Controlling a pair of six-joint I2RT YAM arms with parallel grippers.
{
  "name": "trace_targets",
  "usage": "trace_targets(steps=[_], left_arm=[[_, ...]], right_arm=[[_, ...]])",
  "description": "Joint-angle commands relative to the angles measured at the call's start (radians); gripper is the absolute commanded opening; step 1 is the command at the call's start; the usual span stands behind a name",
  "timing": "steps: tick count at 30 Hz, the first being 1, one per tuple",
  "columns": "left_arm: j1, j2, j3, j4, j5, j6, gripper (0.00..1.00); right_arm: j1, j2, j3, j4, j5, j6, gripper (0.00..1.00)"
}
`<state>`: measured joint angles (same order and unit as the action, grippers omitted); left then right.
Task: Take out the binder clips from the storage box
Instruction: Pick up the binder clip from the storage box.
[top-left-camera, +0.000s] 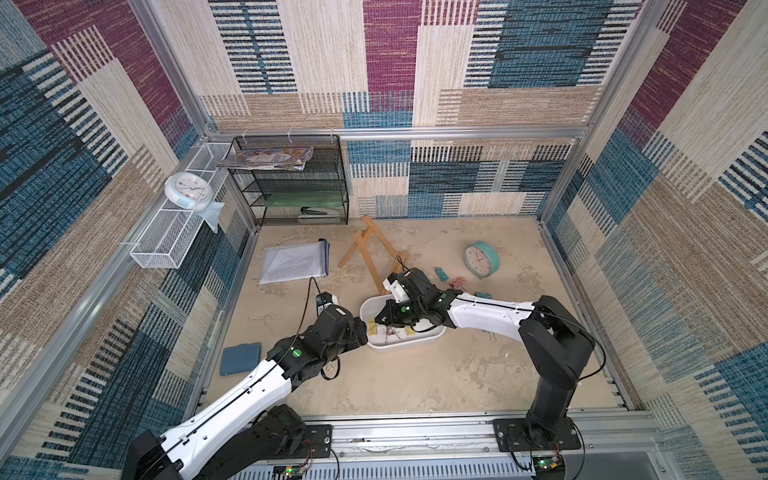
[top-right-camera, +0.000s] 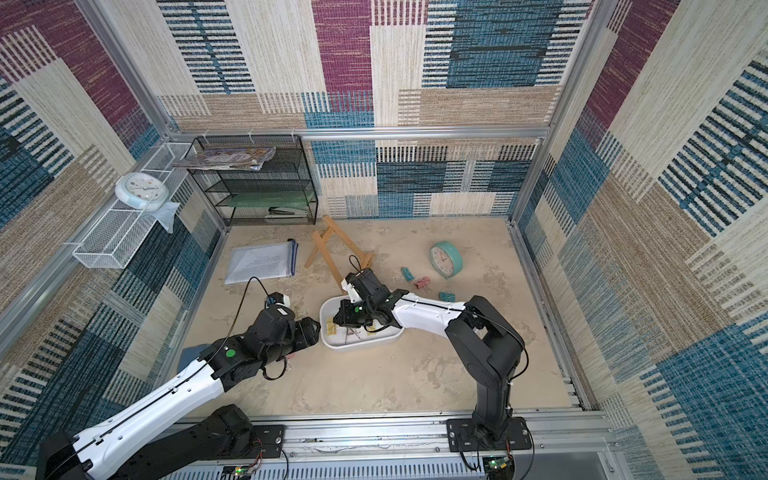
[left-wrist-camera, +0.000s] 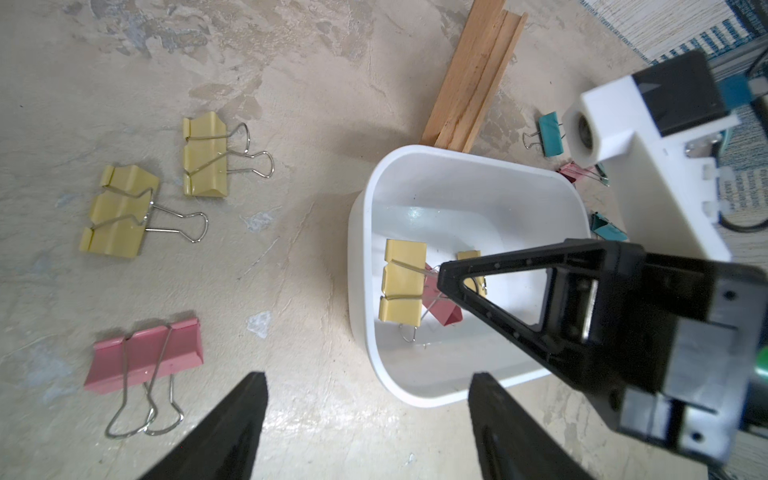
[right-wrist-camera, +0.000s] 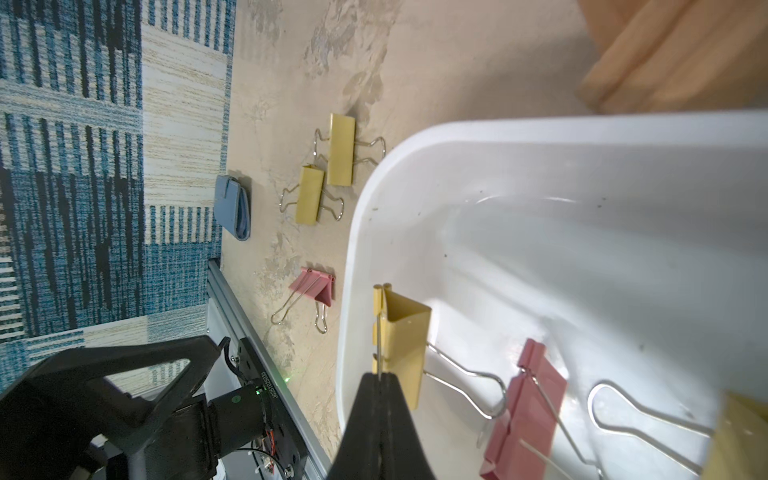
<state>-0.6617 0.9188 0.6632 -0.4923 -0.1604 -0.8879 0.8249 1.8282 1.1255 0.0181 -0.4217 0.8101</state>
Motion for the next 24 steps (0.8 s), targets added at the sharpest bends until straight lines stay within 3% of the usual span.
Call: trace_targets(steps=[1,6,11,13,15,24], left_arm=[[0.001,-0.007,-0.003,0.006,0.009,0.003,0.82],[0.001,0.003,0.005,0.009,0.024,0.004,0.83],[0.001,0.016,0.041,-0.01,0.017,0.021,0.84],[0.001,0.02,0.035,0.001,0.019,0.014,0.84],[0.001,0.025,0.036,0.003,0.033,0.007,0.84],[0.001,0.042,0.022,0.068,0.091,0.01,0.84]], right_arm=[[-0.02,0.014,-0.028,0.089,-0.013,0.049,0.0],[-0.064,0.095,0.023,0.158,-0.045,0.044,0.0],[-0.064,0.112,0.16,0.014,0.009,-0.071,0.0],[-0.071,0.096,0.153,0.04,-0.029,-0.075,0.0],[-0.075,0.069,0.146,0.034,-0.05,-0.077,0.0],[-0.072,-0.194,-0.015,-0.072,0.138,-0.144,0.0]])
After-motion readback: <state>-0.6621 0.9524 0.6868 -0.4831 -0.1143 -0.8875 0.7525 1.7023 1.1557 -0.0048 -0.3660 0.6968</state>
